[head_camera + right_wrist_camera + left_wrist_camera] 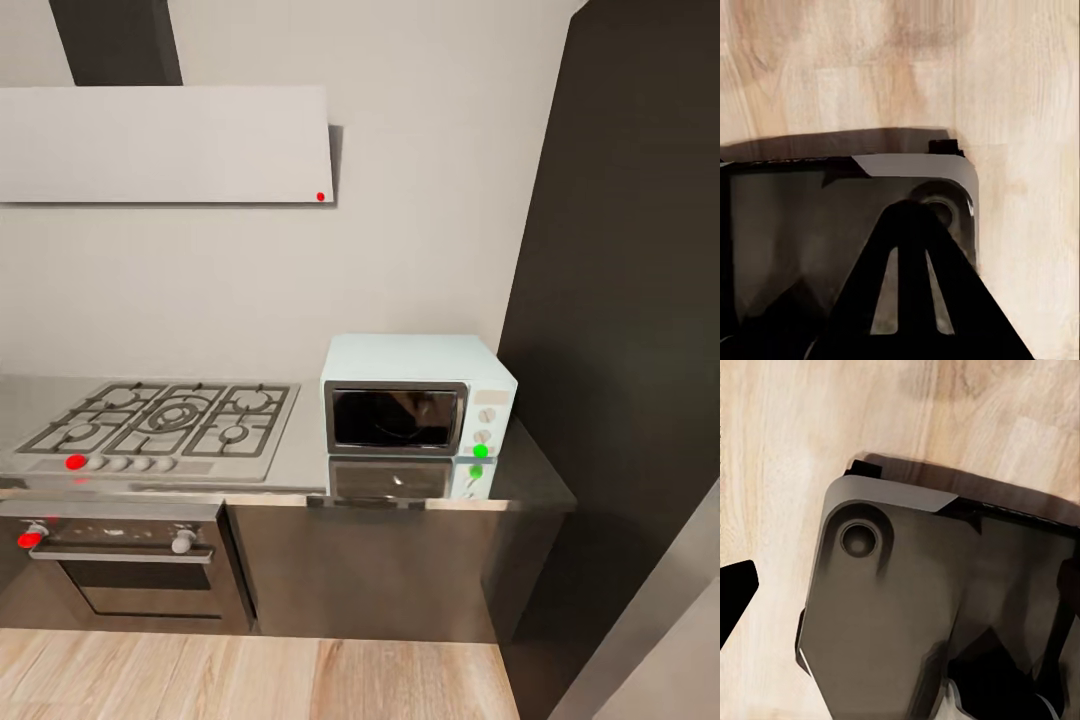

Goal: In the kitchen, take the popcorn bag from the countertop, put it into the microwave, and heat it until the popcorn is cooked so the cooked popcorn ends up inside the bag.

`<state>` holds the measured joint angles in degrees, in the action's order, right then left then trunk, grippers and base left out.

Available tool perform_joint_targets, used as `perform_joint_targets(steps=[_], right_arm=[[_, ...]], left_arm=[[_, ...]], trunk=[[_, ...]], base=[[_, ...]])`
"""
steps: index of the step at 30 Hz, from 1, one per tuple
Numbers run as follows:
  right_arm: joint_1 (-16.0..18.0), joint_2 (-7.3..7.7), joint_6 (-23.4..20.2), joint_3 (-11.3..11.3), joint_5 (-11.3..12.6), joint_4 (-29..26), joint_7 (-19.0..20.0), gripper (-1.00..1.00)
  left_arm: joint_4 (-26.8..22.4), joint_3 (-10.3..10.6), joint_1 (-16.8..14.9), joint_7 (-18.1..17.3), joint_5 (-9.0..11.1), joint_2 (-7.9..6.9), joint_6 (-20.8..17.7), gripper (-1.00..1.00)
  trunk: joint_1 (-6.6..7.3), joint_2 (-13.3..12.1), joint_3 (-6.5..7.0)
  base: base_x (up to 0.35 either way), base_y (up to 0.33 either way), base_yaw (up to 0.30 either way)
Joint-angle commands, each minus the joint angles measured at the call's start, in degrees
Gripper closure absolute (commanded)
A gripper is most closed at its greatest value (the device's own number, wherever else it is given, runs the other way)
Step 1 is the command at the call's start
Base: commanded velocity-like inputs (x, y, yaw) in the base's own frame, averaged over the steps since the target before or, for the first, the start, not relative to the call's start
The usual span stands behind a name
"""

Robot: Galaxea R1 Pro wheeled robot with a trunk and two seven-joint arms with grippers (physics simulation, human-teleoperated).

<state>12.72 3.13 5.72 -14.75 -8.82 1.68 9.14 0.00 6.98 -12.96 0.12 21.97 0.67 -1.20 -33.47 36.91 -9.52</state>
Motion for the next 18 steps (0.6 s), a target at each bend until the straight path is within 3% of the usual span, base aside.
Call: perform_joint_targets(steps=[1,4,8,18], right_arm=[[-0.9,-0.05,0.7,-0.6,-0.5,0.2,0.0,1.0],[-1.9,-0.5,0.6,-0.6,-0.4,0.2,0.3,1.0],[-1.7,-1.16,0.5,-0.6,-0.4,0.2,0.4,1.0],[-1.7,-0.68,-2.0,-0.3,-0.5,0.3,0.2,1.0]], left_arm=[[0.0,0.5,0.0,0.0,0.5,-0.3,-0.1,-1.0],[-0.4,0.7,0.0,0.1,0.6,-1.11,-0.1,-1.0],[-0.4,0.7,0.0,0.1,0.6,-1.11,-0.1,-1.0],[-0.4,0.7,0.0,0.1,0.6,-1.11,-0.1,-1.0]], trunk=[[-0.02,0.1,-0.08],[-0.02,0.1,-0.08],[-0.02,0.1,-0.08],[-0.02,0.1,-0.08]], base=[[0.0,0.0,0.0],[0.0,0.0,0.0],[0.0,0.0,0.0],[0.0,0.0,0.0]])
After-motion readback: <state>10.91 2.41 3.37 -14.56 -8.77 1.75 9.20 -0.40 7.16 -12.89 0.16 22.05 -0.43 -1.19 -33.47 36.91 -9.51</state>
